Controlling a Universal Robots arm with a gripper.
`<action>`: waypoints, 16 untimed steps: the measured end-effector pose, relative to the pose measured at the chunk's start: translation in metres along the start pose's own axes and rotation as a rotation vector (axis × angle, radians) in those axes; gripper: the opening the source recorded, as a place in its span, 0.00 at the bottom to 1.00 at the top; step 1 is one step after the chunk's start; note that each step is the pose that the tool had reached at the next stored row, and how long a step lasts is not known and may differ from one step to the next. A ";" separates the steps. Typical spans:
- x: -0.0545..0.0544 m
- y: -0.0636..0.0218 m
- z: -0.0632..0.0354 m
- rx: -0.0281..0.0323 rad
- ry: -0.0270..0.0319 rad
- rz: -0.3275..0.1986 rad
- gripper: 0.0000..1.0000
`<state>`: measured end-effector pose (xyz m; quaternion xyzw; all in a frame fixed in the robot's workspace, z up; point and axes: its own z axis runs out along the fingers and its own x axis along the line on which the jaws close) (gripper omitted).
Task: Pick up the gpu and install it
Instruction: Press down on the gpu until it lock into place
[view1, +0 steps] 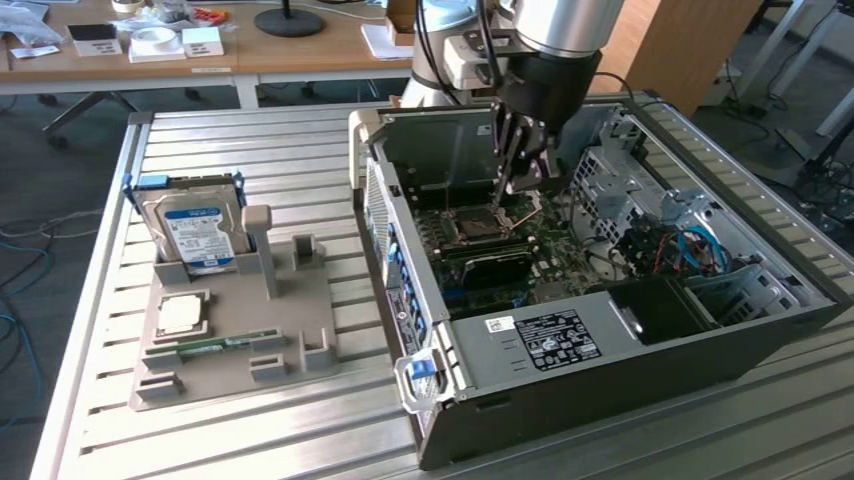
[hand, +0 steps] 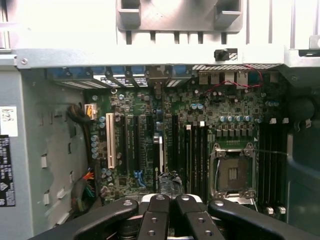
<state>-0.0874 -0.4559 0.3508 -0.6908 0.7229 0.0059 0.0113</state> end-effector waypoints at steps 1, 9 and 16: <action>-0.001 0.0000 0.0015 -0.0001 -0.0016 0.000 0.11; -0.002 0.0001 0.0050 -0.0002 -0.0031 0.000 0.11; -0.002 0.0001 0.0113 -0.0002 -0.0033 0.000 0.11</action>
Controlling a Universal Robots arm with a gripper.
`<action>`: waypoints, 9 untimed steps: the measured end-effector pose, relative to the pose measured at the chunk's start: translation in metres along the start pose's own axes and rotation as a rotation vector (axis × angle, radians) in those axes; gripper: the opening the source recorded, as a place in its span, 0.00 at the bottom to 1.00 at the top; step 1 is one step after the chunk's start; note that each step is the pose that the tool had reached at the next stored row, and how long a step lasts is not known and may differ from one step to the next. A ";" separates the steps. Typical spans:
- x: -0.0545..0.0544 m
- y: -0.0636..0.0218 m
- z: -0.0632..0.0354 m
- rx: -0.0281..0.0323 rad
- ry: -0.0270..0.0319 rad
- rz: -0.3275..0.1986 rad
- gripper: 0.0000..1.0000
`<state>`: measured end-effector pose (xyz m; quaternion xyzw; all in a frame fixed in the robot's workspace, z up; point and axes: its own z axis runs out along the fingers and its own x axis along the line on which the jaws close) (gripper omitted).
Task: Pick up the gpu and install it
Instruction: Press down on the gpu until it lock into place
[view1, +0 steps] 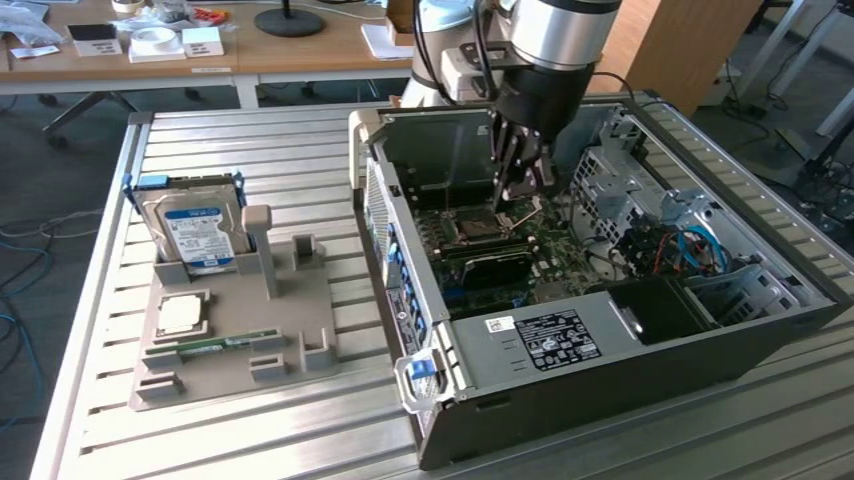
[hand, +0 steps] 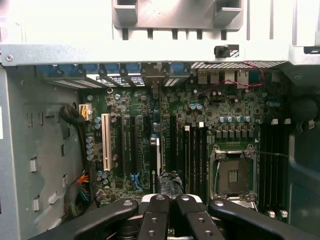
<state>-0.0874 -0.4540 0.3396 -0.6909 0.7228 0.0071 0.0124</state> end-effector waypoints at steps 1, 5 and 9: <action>0.000 0.0000 0.0012 0.0000 0.0000 0.000 0.11; 0.000 0.0001 0.0031 -0.0001 0.0002 0.000 0.11; 0.000 0.0001 0.0036 0.0001 -0.0001 0.000 0.11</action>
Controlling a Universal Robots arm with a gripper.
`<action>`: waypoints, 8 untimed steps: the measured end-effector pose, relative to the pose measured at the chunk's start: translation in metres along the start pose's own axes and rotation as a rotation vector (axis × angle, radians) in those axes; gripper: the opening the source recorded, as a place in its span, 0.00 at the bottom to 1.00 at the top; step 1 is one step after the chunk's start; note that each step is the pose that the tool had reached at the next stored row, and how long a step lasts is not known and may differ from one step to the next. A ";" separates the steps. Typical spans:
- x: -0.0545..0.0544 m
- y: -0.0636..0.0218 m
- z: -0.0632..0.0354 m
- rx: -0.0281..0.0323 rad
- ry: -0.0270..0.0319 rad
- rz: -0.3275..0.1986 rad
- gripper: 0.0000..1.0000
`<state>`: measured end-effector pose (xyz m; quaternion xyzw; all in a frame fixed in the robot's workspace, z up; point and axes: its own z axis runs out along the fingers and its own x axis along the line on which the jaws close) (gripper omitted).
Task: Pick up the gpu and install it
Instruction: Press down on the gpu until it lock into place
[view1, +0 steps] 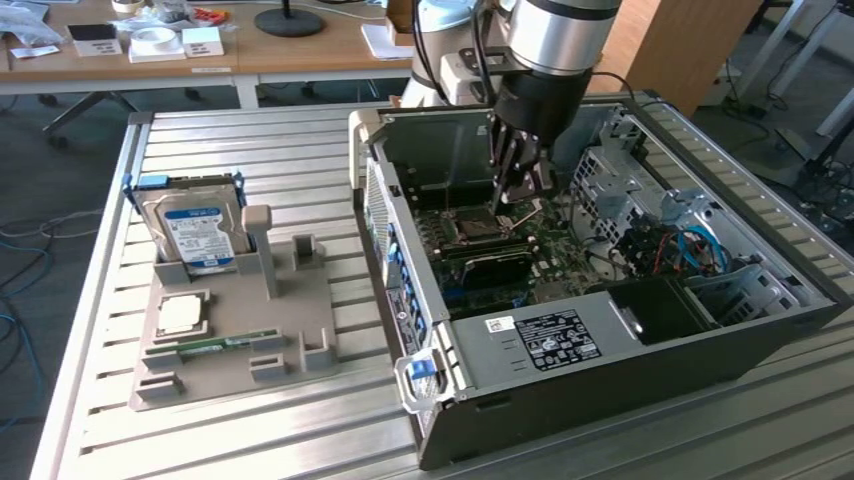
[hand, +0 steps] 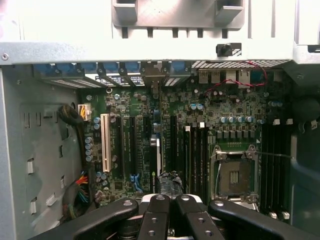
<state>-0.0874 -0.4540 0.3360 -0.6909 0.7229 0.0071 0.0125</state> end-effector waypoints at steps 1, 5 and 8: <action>0.000 0.0000 0.0004 0.0000 -0.0001 0.000 0.11; 0.000 0.0000 0.0008 -0.0001 0.0008 0.000 0.11; 0.000 0.0000 0.0037 -0.0001 0.0008 0.000 0.11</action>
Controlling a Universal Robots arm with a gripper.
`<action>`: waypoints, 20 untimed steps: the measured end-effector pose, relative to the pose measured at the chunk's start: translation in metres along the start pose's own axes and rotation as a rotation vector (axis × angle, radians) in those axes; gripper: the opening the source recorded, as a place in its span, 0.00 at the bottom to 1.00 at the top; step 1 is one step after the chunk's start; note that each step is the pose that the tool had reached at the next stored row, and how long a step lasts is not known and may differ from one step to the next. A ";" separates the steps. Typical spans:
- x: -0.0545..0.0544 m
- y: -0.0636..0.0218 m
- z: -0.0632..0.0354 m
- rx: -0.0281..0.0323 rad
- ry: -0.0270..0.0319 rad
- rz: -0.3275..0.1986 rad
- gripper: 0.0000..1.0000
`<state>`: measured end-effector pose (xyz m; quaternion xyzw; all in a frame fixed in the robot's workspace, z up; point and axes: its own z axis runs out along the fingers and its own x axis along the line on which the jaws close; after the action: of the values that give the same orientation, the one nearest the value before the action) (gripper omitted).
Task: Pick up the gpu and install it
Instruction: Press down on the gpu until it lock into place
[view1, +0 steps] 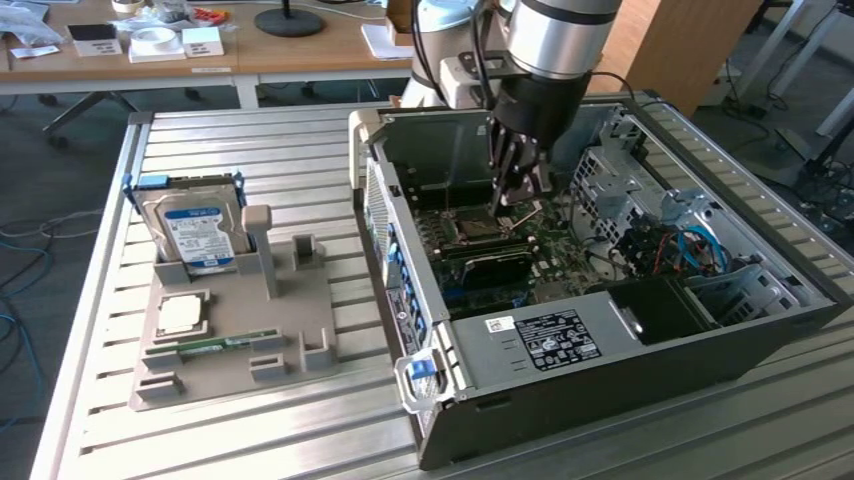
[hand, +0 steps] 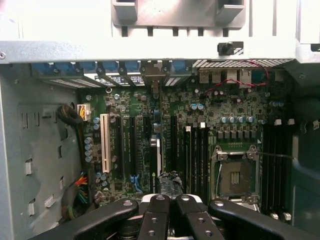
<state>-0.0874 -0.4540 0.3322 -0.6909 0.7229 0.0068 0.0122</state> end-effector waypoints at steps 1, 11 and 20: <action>0.000 0.0000 0.0014 0.0000 0.0001 0.000 0.11; 0.001 -0.0006 0.0042 0.0000 0.0000 0.000 0.11; 0.002 -0.0006 0.0049 0.0000 0.0005 0.000 0.11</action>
<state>-0.0868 -0.4556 0.3273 -0.6908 0.7229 0.0066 0.0120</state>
